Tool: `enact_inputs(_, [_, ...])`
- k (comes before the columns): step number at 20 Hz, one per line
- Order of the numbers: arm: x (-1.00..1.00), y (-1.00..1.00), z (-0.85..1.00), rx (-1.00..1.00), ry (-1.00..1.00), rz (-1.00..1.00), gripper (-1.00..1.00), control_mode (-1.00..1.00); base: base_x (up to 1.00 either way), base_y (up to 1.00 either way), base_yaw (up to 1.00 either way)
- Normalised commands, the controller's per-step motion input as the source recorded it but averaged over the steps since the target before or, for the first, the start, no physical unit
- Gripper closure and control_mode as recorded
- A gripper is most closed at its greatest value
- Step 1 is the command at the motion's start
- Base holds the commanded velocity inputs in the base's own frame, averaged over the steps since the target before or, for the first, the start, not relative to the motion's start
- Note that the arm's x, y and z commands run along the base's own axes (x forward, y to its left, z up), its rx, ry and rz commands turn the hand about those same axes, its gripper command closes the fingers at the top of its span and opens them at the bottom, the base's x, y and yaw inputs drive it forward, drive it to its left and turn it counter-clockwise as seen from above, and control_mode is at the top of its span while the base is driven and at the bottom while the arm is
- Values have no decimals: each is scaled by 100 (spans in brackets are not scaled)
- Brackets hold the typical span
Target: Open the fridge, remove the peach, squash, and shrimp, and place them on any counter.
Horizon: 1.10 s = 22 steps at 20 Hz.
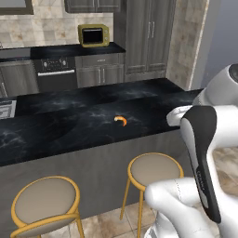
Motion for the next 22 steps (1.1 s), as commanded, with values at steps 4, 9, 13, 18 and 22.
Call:
enact_inputs(4, [0,0,0,0,0,0,-100,100,-92,-8,-4])
enact_inputs(9, [0,0,0,0,0,0,-100,100,-92,-23,-14])
enact_inputs(13, [0,0,0,0,0,0,-100,100,0,-6,-95])
enact_inputs(18, [0,0,0,0,0,0,-100,100,0,0,-100])
enact_inputs(22, [0,0,0,0,0,0,-100,100,0,0,-100])
